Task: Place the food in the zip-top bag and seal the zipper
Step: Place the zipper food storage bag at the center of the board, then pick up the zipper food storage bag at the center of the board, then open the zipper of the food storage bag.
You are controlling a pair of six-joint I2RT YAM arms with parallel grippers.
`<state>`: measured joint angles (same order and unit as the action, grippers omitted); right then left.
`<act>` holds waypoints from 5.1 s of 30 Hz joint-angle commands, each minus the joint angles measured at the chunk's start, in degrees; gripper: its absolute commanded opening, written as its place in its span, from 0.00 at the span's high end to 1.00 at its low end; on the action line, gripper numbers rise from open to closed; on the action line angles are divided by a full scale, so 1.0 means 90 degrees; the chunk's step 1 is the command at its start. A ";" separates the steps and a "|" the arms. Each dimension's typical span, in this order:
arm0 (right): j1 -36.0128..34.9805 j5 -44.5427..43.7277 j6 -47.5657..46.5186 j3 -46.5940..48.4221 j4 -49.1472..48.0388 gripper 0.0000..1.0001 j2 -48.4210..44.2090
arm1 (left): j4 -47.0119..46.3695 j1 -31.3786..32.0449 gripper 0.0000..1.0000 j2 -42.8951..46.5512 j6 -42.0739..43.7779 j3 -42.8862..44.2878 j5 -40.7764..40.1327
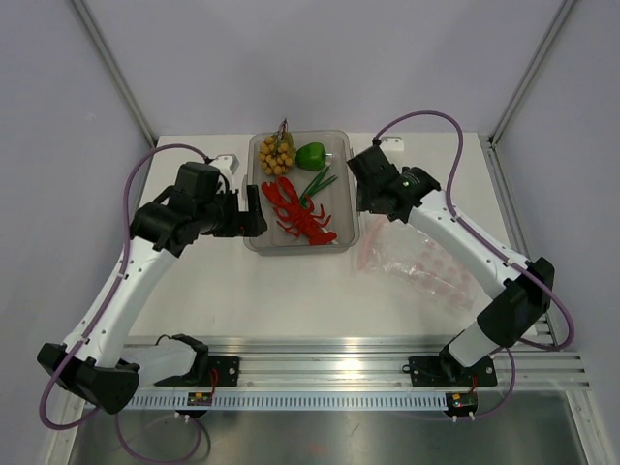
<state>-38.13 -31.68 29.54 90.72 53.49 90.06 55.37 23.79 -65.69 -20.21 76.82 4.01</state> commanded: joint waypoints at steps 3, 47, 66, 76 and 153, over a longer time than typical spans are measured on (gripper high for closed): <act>0.0095 -0.0454 0.0467 0.0252 0.0940 0.33 0.0723 | -0.0352 0.0023 0.01 0.0199 -0.0079 -0.0127 0.0277; 0.1776 0.2925 -0.0528 -0.2669 -0.0660 0.11 -0.1317 | -0.3735 0.2787 0.14 -0.0302 -0.2277 -0.2031 -0.0189; 0.1629 0.1586 0.0673 0.0106 -0.0319 0.08 0.2796 | -0.1622 0.1956 0.11 0.1899 -0.1915 -0.1855 -0.1119; 0.1678 0.1343 0.0595 -0.0343 -0.0319 0.57 0.2543 | -0.1748 0.1956 0.11 0.1840 -0.1837 -0.1865 -0.0934; 0.1064 0.2818 0.0185 -0.0510 0.1087 0.38 -0.2019 | -0.4073 0.2884 1.00 -0.3336 -0.2774 0.0459 0.1654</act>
<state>-26.04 -2.57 32.29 81.41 60.69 70.48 19.51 49.56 -98.78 -45.34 78.76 18.22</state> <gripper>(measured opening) 0.533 0.009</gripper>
